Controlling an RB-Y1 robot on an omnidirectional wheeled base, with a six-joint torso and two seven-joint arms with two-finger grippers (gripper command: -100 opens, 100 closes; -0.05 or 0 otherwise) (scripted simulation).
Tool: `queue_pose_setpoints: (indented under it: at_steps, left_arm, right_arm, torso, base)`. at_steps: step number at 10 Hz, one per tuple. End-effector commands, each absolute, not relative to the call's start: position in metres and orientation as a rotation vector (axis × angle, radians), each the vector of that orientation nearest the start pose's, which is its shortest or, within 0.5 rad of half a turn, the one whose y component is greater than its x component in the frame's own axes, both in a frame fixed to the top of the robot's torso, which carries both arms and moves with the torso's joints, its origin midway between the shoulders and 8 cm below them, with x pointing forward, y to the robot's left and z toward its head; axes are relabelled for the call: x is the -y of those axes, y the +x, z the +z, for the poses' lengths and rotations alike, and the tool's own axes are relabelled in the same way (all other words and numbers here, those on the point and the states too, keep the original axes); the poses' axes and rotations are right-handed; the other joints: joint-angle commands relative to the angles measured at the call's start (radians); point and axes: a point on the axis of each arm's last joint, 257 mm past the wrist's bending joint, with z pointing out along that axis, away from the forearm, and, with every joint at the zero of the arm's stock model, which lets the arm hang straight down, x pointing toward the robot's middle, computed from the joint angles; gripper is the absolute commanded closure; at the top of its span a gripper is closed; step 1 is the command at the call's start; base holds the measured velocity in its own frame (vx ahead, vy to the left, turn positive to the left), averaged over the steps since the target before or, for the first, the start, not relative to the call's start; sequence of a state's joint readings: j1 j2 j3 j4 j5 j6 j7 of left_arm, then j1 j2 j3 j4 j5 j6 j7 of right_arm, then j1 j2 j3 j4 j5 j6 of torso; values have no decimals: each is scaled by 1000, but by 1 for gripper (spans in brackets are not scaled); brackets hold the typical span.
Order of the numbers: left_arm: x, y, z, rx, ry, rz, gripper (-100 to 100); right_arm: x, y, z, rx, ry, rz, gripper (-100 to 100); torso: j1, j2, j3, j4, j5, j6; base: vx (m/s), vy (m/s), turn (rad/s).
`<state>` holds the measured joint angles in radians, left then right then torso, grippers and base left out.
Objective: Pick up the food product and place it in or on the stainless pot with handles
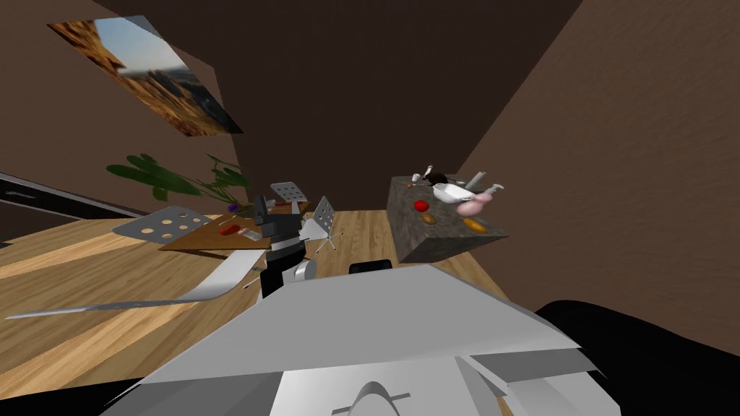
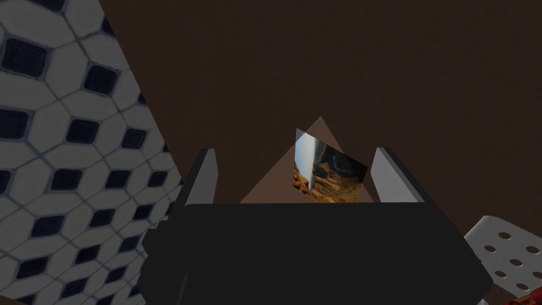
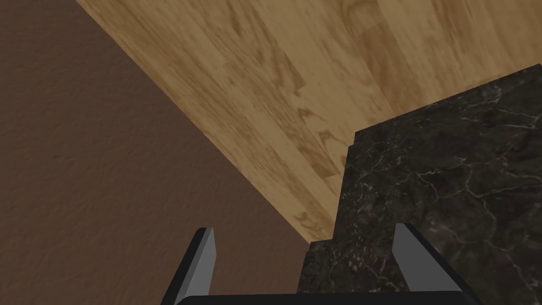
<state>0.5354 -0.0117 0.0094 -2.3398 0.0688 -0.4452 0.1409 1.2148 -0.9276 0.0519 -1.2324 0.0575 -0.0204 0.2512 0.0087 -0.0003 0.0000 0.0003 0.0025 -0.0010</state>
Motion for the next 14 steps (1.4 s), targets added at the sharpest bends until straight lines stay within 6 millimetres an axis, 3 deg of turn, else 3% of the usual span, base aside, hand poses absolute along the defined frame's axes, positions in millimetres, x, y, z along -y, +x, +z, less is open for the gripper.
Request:
queue_pose_setpoints:
  at_steps: [1, 6, 8, 10, 11, 13, 14]
  left_arm:
    - [-294, 336, 30, -533, -780, -1449, 0]
    - [-294, 336, 30, -533, -780, -1448, 0]
    - [-294, 336, 30, -533, -780, -1448, 0]
    - [-294, 336, 30, -533, -780, -1448, 0]
    - [-294, 336, 30, -533, -780, -1448, 0]
    - [-294, 336, 30, -533, -780, -1448, 0]
    - [-294, 336, 30, -533, -780, -1448, 0]
  right_arm:
    - [658, -222, -415, -2720, 953, -669, -100]
    - [695, -322, -357, -2920, 875, -955, -100]
    - [695, -322, -357, -2920, 875, -955, -100]
    - [706, -357, -328, -2984, 852, -1054, -100]
    - [706, -357, -328, -2984, 852, -1054, -100]
    - [714, -388, -301, -3036, 840, -1138, -100]
    - [714, -388, -301, -3036, 840, -1138, -100]
  torso:
    - [0, 0, 0, 0, 0, 0]
    - [-2, -4, -2, -1, 0, 0]
    - [-5, -2, -1, 0, -1, 1]
    - [-8, 0, 0, 0, -2, 0]
    - [-6, -3, -1, -1, -1, -1]
    - [-7, -2, -1, 0, -2, 0]
    - [-7, -3, -2, -1, -1, -1]
  base:
    - [25, 94, 70]
    - [53, 112, 282]
    - [32, 41, 31]
    - [49, 47, 294]
    - [57, 49, 165]
    - [62, 39, 330]
    - [63, 9, 117]
